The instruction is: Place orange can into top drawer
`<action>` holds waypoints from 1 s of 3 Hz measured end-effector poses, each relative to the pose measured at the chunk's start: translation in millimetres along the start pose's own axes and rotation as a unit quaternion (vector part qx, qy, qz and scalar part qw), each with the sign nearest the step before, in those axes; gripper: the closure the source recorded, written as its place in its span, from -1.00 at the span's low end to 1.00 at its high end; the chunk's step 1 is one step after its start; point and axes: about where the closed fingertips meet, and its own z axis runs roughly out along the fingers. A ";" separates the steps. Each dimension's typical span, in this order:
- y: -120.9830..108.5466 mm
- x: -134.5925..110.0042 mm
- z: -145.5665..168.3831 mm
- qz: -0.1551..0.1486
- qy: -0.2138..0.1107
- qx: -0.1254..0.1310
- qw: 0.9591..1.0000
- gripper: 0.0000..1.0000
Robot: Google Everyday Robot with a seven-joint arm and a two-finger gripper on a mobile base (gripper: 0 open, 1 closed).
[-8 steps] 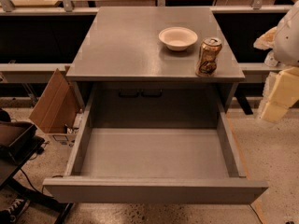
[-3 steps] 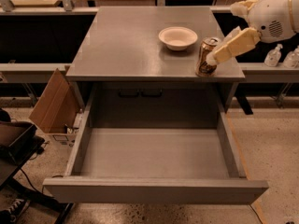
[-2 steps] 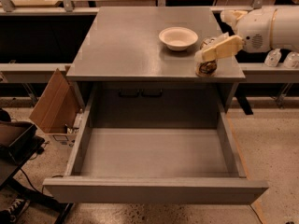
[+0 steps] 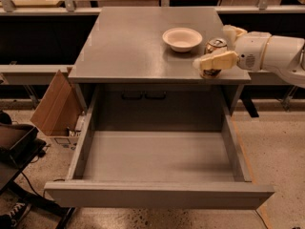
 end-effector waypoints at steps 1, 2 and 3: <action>-8.8 21.2 4.3 0.027 -0.012 0.026 0.999 -1.00; -11.4 35.4 16.0 0.048 -0.013 0.022 0.999 -1.00; -10.8 41.5 28.8 0.058 -0.007 0.015 0.998 -0.64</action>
Offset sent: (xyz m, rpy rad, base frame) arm 0.0291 -0.0023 -0.0549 0.1093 0.0900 -0.0633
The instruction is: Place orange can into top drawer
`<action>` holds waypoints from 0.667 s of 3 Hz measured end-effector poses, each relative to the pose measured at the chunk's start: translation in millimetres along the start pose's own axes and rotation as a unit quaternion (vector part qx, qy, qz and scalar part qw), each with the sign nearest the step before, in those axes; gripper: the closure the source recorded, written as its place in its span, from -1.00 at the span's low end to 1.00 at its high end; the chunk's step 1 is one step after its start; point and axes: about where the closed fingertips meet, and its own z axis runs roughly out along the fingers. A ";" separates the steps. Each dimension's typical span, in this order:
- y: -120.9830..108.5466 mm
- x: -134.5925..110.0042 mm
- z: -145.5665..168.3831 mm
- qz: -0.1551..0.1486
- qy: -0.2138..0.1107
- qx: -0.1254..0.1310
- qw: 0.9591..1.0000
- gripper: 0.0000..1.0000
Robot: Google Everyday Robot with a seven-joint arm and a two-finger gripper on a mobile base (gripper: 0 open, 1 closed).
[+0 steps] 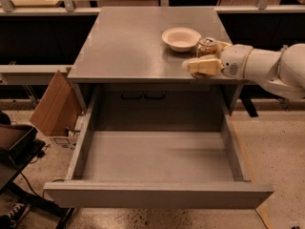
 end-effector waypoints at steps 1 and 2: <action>1.8 -0.9 1.7 -0.001 -0.001 -0.002 1.000 -0.17; 3.5 -1.2 4.2 -0.001 -0.001 -0.004 1.000 0.29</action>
Offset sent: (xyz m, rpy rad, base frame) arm -0.0002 0.0024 0.0005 0.0006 -0.0011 0.0039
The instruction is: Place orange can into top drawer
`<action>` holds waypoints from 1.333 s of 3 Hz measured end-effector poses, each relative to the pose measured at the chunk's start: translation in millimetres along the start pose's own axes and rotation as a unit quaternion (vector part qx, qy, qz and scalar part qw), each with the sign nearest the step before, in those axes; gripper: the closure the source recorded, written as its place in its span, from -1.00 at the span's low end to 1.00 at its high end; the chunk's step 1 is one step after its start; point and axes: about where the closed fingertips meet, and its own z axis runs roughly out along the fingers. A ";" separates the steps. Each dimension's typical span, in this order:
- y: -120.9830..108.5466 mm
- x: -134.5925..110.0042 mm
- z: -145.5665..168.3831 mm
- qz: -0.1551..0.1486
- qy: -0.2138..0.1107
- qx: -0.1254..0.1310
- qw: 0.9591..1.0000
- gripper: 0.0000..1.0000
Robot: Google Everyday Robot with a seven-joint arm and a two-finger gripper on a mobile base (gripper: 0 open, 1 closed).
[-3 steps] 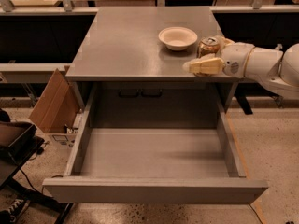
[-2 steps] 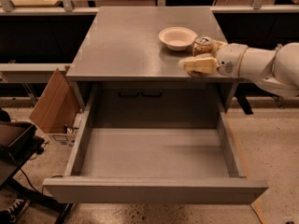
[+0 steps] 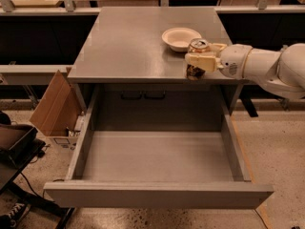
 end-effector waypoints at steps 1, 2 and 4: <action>1.7 -0.4 2.4 0.000 0.000 -0.002 1.000 0.76; 27.5 -23.3 8.2 -0.017 -0.002 -0.038 0.999 1.00; 121.9 -45.3 4.0 -0.016 -0.027 -0.109 0.994 1.00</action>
Offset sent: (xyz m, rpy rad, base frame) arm -0.0418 0.0585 0.0588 -0.0324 -0.0572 0.2003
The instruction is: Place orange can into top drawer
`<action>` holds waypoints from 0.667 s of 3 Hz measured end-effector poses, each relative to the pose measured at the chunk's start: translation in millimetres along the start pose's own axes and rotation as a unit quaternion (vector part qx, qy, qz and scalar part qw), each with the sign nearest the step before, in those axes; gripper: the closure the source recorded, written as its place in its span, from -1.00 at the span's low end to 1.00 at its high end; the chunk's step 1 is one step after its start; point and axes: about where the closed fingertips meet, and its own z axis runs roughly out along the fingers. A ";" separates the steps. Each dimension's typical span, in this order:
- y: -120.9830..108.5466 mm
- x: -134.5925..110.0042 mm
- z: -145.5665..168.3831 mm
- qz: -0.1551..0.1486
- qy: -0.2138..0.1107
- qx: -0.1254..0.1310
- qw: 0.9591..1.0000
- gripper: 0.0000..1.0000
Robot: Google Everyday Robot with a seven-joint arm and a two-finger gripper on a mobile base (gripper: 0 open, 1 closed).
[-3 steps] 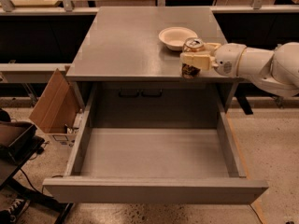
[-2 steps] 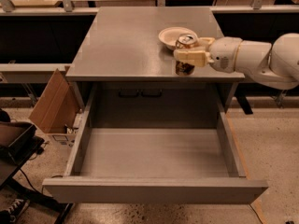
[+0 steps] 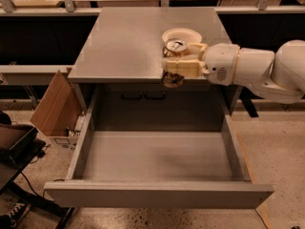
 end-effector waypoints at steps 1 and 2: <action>34.8 37.2 -2.8 0.049 -0.038 -0.003 0.998 1.00; 63.9 85.0 -5.2 0.106 -0.061 -0.007 0.992 1.00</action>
Offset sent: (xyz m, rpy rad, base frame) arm -0.0948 0.0157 -0.1457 0.3084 0.2418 -0.0155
